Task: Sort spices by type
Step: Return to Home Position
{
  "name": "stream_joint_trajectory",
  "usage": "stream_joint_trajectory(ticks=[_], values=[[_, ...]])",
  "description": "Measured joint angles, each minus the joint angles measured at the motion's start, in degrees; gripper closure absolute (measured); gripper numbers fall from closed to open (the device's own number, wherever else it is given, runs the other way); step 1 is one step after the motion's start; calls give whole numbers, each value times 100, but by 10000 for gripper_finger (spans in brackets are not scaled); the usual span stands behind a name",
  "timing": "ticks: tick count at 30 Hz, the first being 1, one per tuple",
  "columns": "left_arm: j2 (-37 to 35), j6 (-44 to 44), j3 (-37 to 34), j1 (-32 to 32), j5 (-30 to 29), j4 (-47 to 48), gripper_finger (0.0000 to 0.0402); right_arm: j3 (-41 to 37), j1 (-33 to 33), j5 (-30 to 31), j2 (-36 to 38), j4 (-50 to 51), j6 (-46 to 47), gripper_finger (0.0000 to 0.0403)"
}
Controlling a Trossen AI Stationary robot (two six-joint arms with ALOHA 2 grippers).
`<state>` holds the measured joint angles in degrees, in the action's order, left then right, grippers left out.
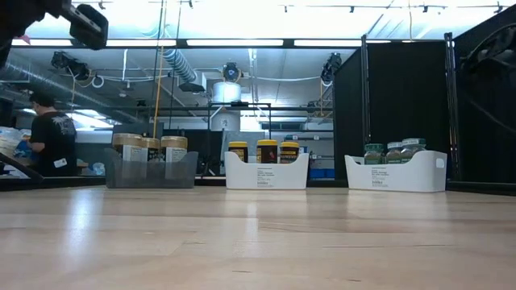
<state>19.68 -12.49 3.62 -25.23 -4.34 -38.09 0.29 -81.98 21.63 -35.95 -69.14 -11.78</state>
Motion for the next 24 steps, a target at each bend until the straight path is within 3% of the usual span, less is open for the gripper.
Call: stream_joint_trajectory(ticks=[2,4,9,13,19,21,24], values=[[-19,11,-89,4,-4,-118,394,3,96,95,-46,-34,-221,382],[-32,103,-112,4,-2,-291,394,3,271,655,-62,-293,-798,384],[-324,478,-112,8,202,-468,394,6,915,1667,57,-2076,-3519,387],[-774,474,-112,15,182,-487,394,271,1314,2922,1152,-2035,-4253,383],[-1700,450,-107,15,149,-167,395,471,1147,2432,3094,-1967,-5572,385],[-1978,437,-105,15,117,148,394,465,935,2617,3597,-1680,-5812,386],[-1969,438,-98,19,121,762,395,391,485,3436,3391,-1642,-5700,385]])
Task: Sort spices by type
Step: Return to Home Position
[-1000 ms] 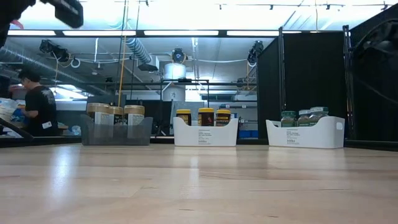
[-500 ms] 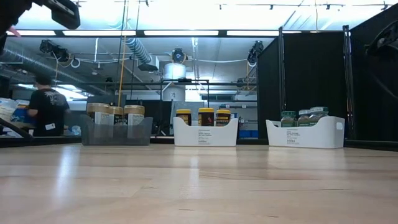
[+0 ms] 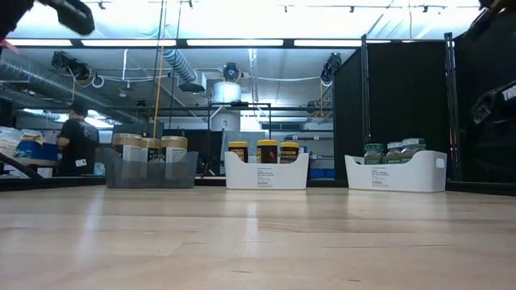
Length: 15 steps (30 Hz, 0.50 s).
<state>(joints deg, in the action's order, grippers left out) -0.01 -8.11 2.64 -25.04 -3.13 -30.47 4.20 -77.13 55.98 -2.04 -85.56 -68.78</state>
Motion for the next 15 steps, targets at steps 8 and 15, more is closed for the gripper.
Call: stream_joint_trajectory(ticks=[8,15], values=[[2,-17,-157,13,-225,619,395,-374,-751,-1022,62,4882,5767,375],[0,329,-193,20,-141,664,395,-384,-736,-1397,-166,6982,8227,379]])
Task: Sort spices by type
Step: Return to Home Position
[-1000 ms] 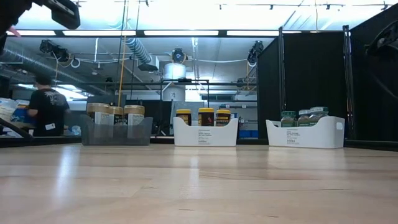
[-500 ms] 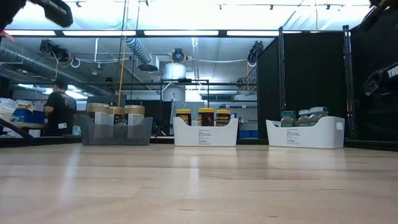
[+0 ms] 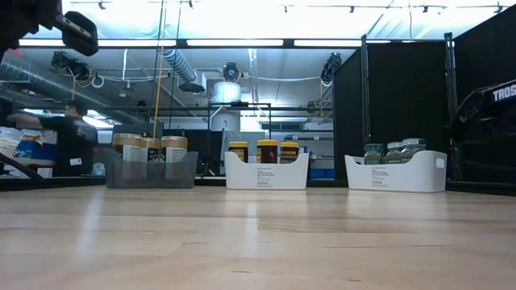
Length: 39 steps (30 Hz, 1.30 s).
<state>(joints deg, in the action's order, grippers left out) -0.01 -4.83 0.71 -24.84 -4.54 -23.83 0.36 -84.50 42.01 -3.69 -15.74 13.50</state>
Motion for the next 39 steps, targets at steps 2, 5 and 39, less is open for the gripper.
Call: stream_joint_trajectory(ticks=[2,5,39], values=[[2,213,0,2,-4,31,395,2,-3,427,-67,-2,-477,380],[2,629,0,2,-13,50,395,0,44,665,-111,-146,-1277,378],[4,1297,2,13,-1748,660,395,0,9382,-6906,-227,1095,-1070,359]])
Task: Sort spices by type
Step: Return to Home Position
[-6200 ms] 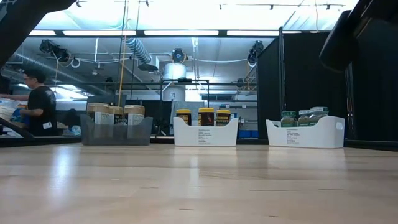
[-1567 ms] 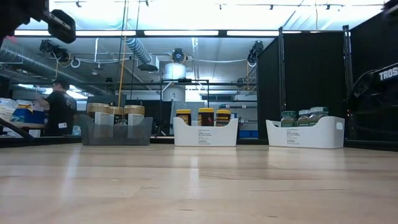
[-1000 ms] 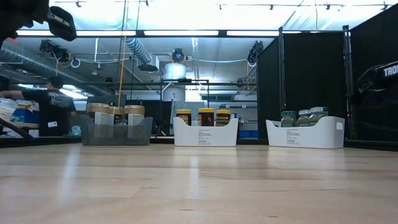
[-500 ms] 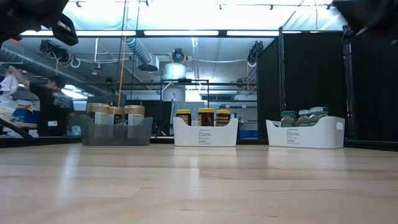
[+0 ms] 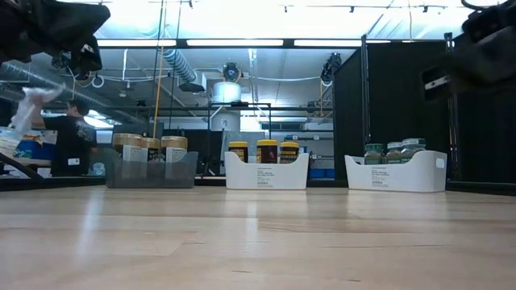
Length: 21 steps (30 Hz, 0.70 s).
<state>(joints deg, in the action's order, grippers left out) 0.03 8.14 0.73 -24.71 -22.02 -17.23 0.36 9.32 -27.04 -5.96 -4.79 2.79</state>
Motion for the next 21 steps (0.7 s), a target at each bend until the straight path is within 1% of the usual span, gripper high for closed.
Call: stream_joint_trajectory(ticks=[2,4,6,8,10,12,15,18,21], values=[[0,-14,0,-2,6,80,395,0,149,509,-9,74,-242,360],[0,-80,0,-2,21,197,395,0,262,874,-4,59,-277,359],[0,-141,0,-2,78,216,395,0,341,1040,-4,51,-135,357],[0,-283,0,-2,296,217,395,0,369,1040,-4,104,83,357],[0,-441,0,-2,754,281,395,0,361,978,-21,124,213,357],[-2,-676,0,-2,1250,454,395,0,334,876,-64,105,97,357],[0,-1063,0,-4,1751,746,395,0,266,741,-185,101,-193,357],[0,-1326,0,-4,1801,857,395,0,200,745,-370,100,-305,357],[0,-1471,0,-2,1720,907,395,0,180,745,-522,96,-26,359]])
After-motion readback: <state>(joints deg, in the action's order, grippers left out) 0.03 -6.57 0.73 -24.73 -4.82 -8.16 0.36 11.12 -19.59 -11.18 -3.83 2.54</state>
